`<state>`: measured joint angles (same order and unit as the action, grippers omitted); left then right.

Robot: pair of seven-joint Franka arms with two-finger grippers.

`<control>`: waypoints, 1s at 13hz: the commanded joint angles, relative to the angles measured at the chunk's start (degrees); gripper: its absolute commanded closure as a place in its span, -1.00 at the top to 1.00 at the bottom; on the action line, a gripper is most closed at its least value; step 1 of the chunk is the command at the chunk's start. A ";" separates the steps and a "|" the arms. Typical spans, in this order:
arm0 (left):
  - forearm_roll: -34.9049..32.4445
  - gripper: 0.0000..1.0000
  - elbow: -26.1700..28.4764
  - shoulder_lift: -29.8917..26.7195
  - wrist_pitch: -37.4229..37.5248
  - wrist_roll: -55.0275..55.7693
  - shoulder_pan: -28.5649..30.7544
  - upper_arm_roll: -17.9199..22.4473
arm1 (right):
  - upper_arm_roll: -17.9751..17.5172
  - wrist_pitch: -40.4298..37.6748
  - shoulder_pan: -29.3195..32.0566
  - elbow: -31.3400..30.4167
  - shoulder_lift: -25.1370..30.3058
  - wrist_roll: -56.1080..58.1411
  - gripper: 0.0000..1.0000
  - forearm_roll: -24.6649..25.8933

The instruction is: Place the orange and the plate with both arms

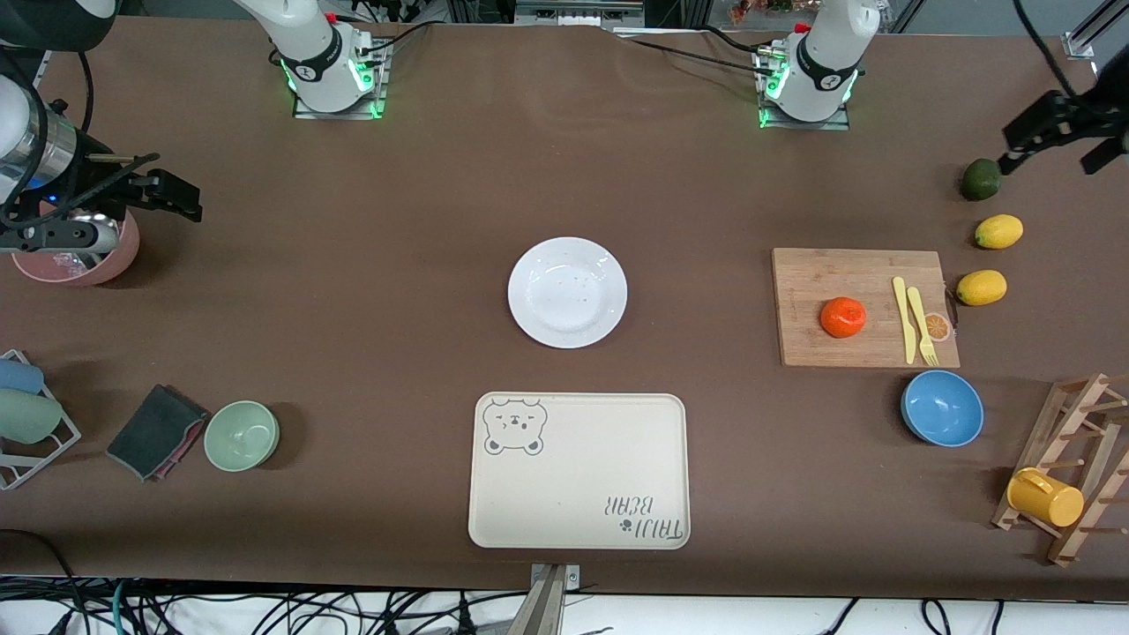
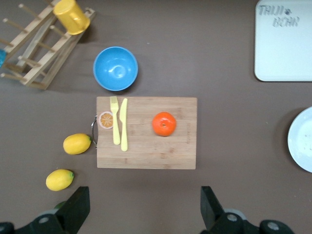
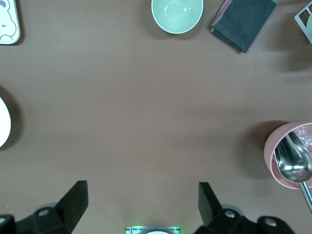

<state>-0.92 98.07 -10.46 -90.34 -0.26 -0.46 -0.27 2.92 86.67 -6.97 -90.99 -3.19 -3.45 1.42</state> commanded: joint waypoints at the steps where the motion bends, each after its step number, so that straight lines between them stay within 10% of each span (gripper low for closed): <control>1: -1.72 1.00 -5.85 4.03 3.32 -0.01 -0.59 -2.27 | -0.11 -0.54 0.03 0.46 0.11 -0.68 1.00 -0.19; 13: -1.28 1.00 -12.20 10.20 5.00 -0.09 -0.77 -1.93 | -0.11 -0.54 0.03 0.37 0.11 -0.68 1.00 -0.19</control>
<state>-1.04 87.91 -1.10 -86.78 -0.07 -0.87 -2.21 2.92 86.67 -6.98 -90.99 -3.20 -3.48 1.42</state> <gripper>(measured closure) 0.000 0.000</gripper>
